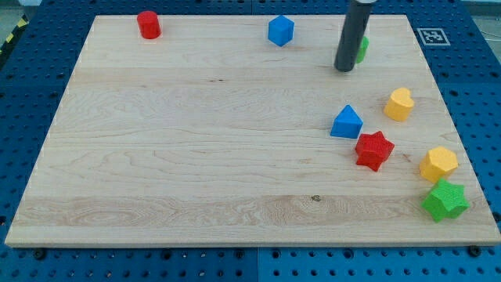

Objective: Move your hand away from green circle

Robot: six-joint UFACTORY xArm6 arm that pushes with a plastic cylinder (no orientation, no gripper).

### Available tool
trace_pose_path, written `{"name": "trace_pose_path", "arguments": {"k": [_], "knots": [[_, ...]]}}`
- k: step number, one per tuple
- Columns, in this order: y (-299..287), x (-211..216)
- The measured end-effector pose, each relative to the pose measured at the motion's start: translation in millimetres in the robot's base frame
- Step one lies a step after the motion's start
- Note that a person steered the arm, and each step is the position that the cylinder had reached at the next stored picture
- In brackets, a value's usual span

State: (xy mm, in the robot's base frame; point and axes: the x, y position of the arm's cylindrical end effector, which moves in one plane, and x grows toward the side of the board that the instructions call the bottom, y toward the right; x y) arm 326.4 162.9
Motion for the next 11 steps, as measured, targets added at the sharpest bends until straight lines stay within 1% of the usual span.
{"name": "trace_pose_path", "arguments": {"k": [1,3,5,7,9,10,11], "knots": [[1.9,-30.6],[13.6,-39.1],[15.1,-67.7],[18.4,-73.5],[30.2,-73.9],[45.1,-72.1],[46.3,-77.6]]}}
